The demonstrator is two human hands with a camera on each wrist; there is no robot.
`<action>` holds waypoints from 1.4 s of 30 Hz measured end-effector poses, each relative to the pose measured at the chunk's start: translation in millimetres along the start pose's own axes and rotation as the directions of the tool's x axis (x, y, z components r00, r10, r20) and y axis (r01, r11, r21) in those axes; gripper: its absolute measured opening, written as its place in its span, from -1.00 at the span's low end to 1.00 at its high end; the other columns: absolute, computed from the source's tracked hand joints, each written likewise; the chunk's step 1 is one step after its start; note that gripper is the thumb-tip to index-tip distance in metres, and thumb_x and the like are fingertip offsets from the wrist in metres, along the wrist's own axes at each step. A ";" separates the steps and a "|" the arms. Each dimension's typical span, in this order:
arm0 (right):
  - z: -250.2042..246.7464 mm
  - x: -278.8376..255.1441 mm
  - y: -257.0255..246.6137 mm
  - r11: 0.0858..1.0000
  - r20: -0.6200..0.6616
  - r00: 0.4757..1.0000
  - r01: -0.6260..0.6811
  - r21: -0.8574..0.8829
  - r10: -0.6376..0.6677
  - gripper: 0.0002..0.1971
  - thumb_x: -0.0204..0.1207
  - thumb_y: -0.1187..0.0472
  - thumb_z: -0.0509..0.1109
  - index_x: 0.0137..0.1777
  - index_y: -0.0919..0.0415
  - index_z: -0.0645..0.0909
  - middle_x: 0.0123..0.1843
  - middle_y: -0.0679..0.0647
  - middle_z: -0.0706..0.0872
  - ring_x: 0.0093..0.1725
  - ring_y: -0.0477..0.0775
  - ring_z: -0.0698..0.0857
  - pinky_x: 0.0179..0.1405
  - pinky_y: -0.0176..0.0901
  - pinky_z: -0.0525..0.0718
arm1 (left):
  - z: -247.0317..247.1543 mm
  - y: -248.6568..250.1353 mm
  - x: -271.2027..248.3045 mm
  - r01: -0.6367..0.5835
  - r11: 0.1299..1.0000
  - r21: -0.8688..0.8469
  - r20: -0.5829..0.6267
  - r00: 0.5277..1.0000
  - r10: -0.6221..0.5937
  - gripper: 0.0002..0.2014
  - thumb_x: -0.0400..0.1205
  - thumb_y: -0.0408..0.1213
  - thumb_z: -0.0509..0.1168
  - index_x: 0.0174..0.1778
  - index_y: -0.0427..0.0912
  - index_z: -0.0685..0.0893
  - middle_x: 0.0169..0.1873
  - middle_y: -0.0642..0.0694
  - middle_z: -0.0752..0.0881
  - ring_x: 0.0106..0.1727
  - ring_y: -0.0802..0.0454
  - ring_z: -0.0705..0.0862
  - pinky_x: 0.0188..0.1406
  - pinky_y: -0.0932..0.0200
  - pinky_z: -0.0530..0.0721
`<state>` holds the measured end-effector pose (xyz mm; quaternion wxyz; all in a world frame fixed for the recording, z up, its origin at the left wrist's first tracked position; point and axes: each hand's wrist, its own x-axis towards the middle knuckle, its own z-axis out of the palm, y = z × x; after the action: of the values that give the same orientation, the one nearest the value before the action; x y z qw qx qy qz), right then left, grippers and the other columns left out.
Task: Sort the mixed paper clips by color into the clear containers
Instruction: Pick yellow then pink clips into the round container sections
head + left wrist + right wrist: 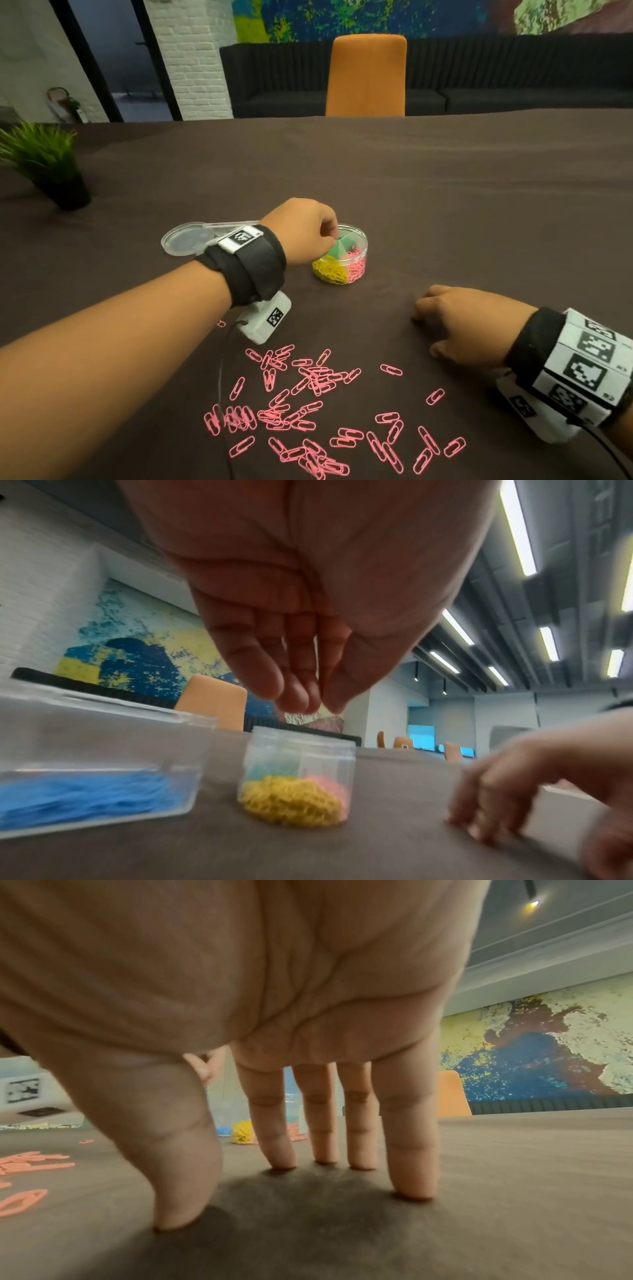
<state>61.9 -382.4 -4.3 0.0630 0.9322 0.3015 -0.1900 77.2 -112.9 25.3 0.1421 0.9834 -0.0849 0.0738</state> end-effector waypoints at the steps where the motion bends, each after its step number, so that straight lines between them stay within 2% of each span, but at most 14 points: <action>1: -0.4 -0.7 -0.5 1.000 0.000 1.000 -0.003 -0.002 0.003 -0.47 0.48 -0.09 0.46 0.45 -0.22 0.45 0.40 -0.16 0.43 0.27 0.00 0.60 0.26 -0.04 0.65 | -2.1 -4.9 -15.6 -0.027 0.999 0.016 -0.005 1.000 0.027 -0.91 0.54 -0.20 0.37 -0.11 0.04 0.76 -0.22 0.15 0.73 -0.10 0.11 0.70 -0.05 0.19 0.64; 4: -0.1 -3.3 -3.2 1.000 -0.008 1.000 -0.002 -0.026 0.002 -0.47 0.48 -0.10 0.44 0.45 -0.21 0.45 0.36 -0.14 0.45 0.25 0.00 0.61 0.23 -0.03 0.67 | -4.7 -22.9 -64.7 -0.036 0.992 0.124 0.262 0.965 0.002 -0.82 0.61 -0.08 0.33 0.09 0.08 0.73 -0.07 0.14 0.73 0.00 0.11 0.69 0.09 0.10 0.66; 6: 2.1 -4.7 -9.9 0.998 0.000 1.000 0.006 -0.058 -0.006 -0.50 0.53 -0.04 0.38 0.47 -0.17 0.42 0.35 -0.11 0.44 0.25 0.01 0.61 0.22 -0.05 0.67 | -1.1 -31.7 -95.0 -0.011 0.970 0.243 0.494 0.862 -0.114 -0.54 0.64 0.21 0.22 0.43 0.16 0.55 0.19 0.06 0.63 0.24 0.03 0.63 0.30 0.02 0.59; 7: 3.3 -4.8 -15.5 0.997 0.000 1.000 0.024 -0.074 -0.025 -0.51 0.55 0.00 0.34 0.48 -0.16 0.41 0.35 -0.10 0.43 0.24 0.02 0.61 0.21 -0.06 0.67 | 1.0 -33.3 -107.8 -0.008 0.960 0.281 0.549 0.822 -0.154 -0.39 0.62 0.36 0.12 0.56 0.19 0.39 0.30 0.02 0.55 0.35 -0.02 0.56 0.38 -0.03 0.54; 9: 4.1 -4.2 -32.5 0.994 -0.008 0.996 0.088 -0.067 -0.089 -0.53 0.55 0.05 0.28 0.48 -0.14 0.42 0.33 -0.09 0.42 0.22 0.04 0.62 0.20 -0.02 0.68 | 4.6 -27.0 -129.1 -0.013 0.961 0.275 0.576 0.803 -0.153 -0.22 0.56 0.50 -0.03 0.67 0.22 0.17 0.42 0.01 0.41 0.45 -0.03 0.44 0.47 -0.07 0.47; 12: 1.7 -0.3 -68.7 0.978 -0.006 0.978 0.210 -0.004 -0.210 -0.50 0.57 -0.10 0.32 0.50 -0.15 0.39 0.32 -0.07 0.43 0.21 0.05 0.62 0.23 0.03 0.66 | 9.3 -6.6 -148.2 -0.051 0.983 0.176 0.597 0.800 -0.065 -0.18 0.51 0.54 0.01 0.67 0.28 0.14 0.40 0.09 0.35 0.42 0.06 0.40 0.41 -0.06 0.51; 16: 2.7 5.3 -109.3 0.942 0.033 0.942 0.335 0.018 -0.335 -0.42 0.54 -0.17 0.40 0.54 -0.26 0.35 0.32 -0.06 0.42 0.23 0.05 0.61 0.23 0.07 0.67 | 22.4 11.4 -156.1 -0.170 0.974 0.151 0.554 0.830 0.059 -0.46 0.64 0.19 0.26 0.55 0.24 0.39 0.27 0.09 0.39 0.23 0.05 0.51 0.24 -0.03 0.61; 21: 3.5 6.3 -119.3 0.905 0.029 0.905 0.424 -0.032 -0.423 -0.71 0.56 0.04 0.42 0.28 -0.10 0.63 0.20 -0.04 0.54 0.13 0.05 0.62 0.15 0.02 0.68 | 23.7 15.8 -156.4 -0.243 0.958 0.153 0.488 0.861 0.141 -0.74 0.69 -0.26 0.24 0.25 0.11 0.61 0.04 0.06 0.50 0.00 0.02 0.60 -0.01 0.04 0.64; 24: 3.2 6.7 -115.0 0.892 0.004 0.892 0.451 -0.033 -0.452 -0.87 0.58 0.13 0.37 0.08 -0.03 0.68 0.06 -0.04 0.65 0.02 0.03 0.65 0.03 -0.03 0.69 | 22.2 13.7 -155.2 -0.209 0.970 0.126 0.447 0.885 0.133 -0.83 0.64 -0.30 0.25 0.02 0.10 0.57 -0.05 0.10 0.56 -0.05 0.06 0.59 -0.02 0.05 0.64; 28: -7.9 14.7 -101.5 0.903 -0.015 0.905 0.424 0.067 -0.424 -0.93 0.53 0.19 0.39 -0.06 0.00 0.67 -0.23 -0.14 0.65 -0.24 -0.14 0.59 -0.15 -0.22 0.64 | 17.6 5.1 -150.6 -0.085 0.995 0.048 0.372 0.926 0.061 -0.87 0.56 -0.26 0.26 -0.06 0.06 0.63 -0.15 0.14 0.67 -0.12 0.17 0.62 -0.04 0.13 0.67; 29: -13.6 20.6 -94.3 0.905 -0.071 0.911 0.411 0.109 -0.405 -0.99 0.52 0.15 0.43 -0.10 0.01 0.67 -0.31 -0.16 0.63 -0.31 -0.18 0.57 -0.21 -0.30 0.60 | 15.6 2.3 -148.8 -0.052 0.998 0.023 0.344 0.938 0.041 -0.88 0.55 -0.25 0.28 -0.08 0.06 0.65 -0.18 0.16 0.68 -0.15 0.21 0.63 -0.07 0.19 0.67; 32: -38.3 45.8 -67.2 0.904 -0.306 0.918 0.335 0.265 -0.251 -0.84 0.48 -0.01 0.53 -0.20 0.04 0.68 -0.42 -0.15 0.65 -0.44 -0.20 0.54 -0.32 -0.33 0.54 | 9.6 -5.4 -142.0 0.059 0.994 -0.092 0.229 0.973 -0.036 -0.92 0.51 -0.23 0.36 -0.16 0.05 0.71 -0.29 0.18 0.72 -0.25 0.28 0.65 -0.20 0.35 0.65; 35: -65.4 73.4 -45.2 0.862 -0.449 0.892 0.264 0.432 -0.049 -0.89 0.43 0.10 0.59 -0.25 0.04 0.71 -0.46 -0.13 0.69 -0.54 -0.25 0.56 -0.38 -0.31 0.52 | 5.8 -8.9 -134.9 0.137 0.968 -0.211 0.151 0.983 -0.106 -0.94 0.49 -0.23 0.44 -0.22 0.04 0.73 -0.36 0.16 0.73 -0.31 0.29 0.69 -0.24 0.36 0.68; 42: -88.5 112.1 -29.9 0.959 -0.402 0.916 0.111 0.260 0.003 -0.88 0.47 0.22 0.54 -0.17 -0.01 0.67 -0.31 -0.17 0.63 -0.31 -0.23 0.57 -0.34 -0.31 0.44 | 4.1 -11.0 -121.2 0.182 0.897 -0.402 0.102 0.983 -0.154 -0.89 0.47 -0.31 0.47 -0.29 0.00 0.72 -0.41 0.05 0.77 -0.42 0.18 0.72 -0.32 0.23 0.72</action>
<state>156.0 -277.3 33.0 -0.1362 0.9421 0.3041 -0.0384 -38.4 -86.0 -2.1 0.3479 0.9373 -0.0181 0.0087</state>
